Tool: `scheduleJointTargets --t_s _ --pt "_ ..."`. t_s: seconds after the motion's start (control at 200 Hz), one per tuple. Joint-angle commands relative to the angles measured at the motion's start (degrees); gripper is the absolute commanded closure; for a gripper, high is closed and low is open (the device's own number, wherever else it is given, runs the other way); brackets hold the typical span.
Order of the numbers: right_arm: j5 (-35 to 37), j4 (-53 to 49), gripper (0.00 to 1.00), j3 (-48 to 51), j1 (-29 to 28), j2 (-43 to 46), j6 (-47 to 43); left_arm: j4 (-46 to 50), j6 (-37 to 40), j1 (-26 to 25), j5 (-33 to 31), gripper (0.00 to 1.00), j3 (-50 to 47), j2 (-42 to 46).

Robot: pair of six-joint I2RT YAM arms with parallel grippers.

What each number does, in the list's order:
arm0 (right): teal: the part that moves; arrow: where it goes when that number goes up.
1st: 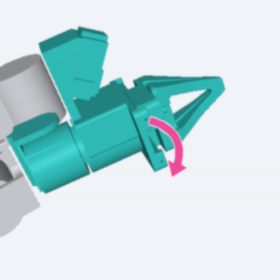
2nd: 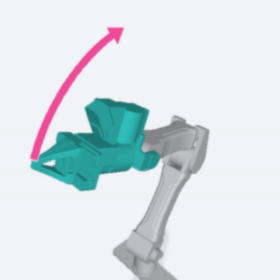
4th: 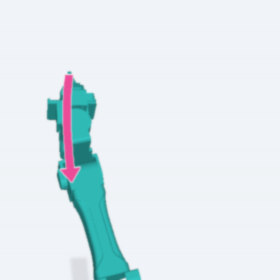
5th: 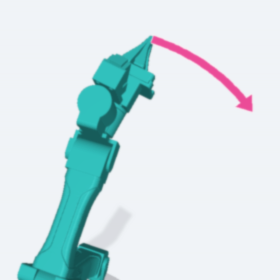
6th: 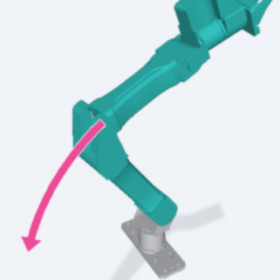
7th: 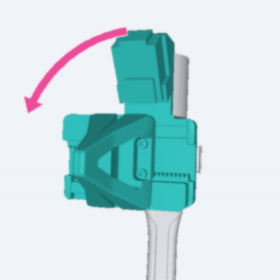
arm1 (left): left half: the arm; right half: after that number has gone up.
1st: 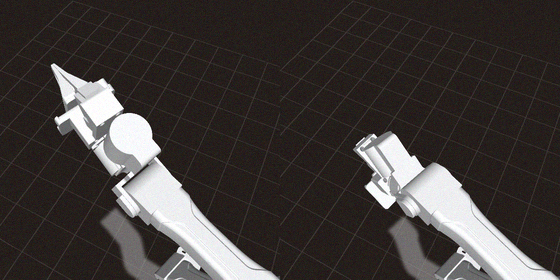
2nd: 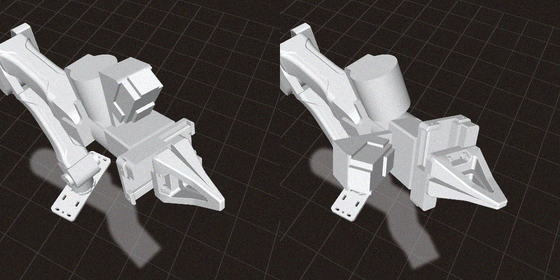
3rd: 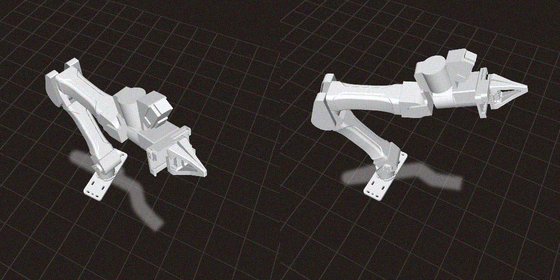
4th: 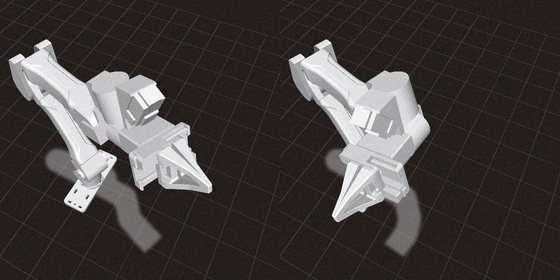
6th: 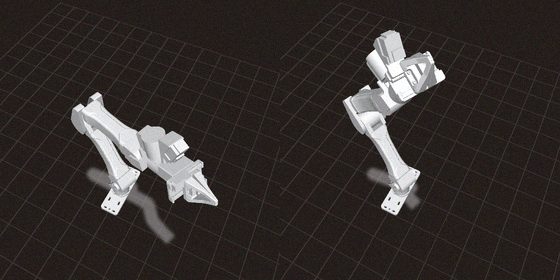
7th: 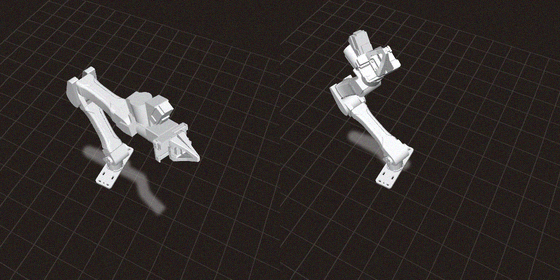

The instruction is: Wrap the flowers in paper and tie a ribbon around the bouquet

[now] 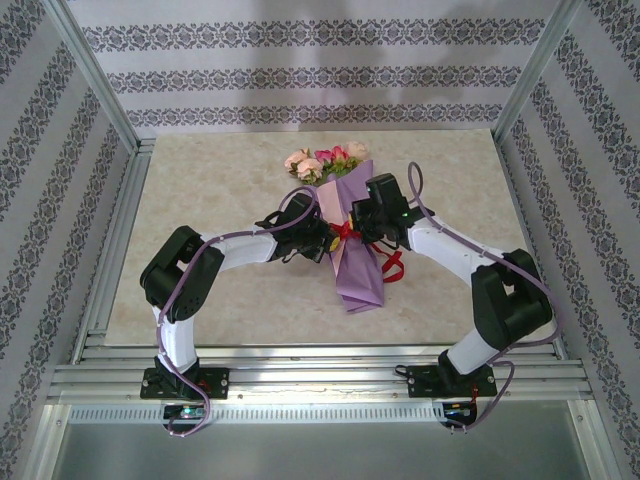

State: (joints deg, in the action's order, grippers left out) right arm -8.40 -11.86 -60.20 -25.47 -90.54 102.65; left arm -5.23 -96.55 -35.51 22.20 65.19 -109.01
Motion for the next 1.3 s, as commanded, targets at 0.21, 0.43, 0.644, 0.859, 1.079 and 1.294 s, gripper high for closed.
scheduleJointTargets --t_s 0.21,0.43,0.644,0.859,1.079,1.294 --pt "1.28 0.97 1.0 5.12 3.25 3.76 -2.11 0.59 -0.67 0.17 -0.23 0.88 1.94 1.41" --pt "-1.46 3.67 1.0 5.87 5.25 3.14 -3.39 3.56 -2.23 0.05 -1.49 0.59 1.36 6.32" --pt "-2.85 4.8 1.0 6.87 6.24 3.69 -3.97 10.36 -10.13 0.17 -6.46 0.44 -2.4 13.65" --pt "-3.53 5.02 1.0 7.56 6.61 3.83 -4.26 8.16 -20.13 0.17 -7.33 0.33 -3.06 11.4" --pt "-3.8 4.57 1.0 7.94 6.99 4.77 -4.98 8.44 -22.99 0.12 -7.92 0.31 3.54 4.78" --pt "-4.59 4.61 1.0 8.35 7.18 5.36 -5.28 9.47 -24.74 -0.35 -11.71 0.26 4.94 4.24"
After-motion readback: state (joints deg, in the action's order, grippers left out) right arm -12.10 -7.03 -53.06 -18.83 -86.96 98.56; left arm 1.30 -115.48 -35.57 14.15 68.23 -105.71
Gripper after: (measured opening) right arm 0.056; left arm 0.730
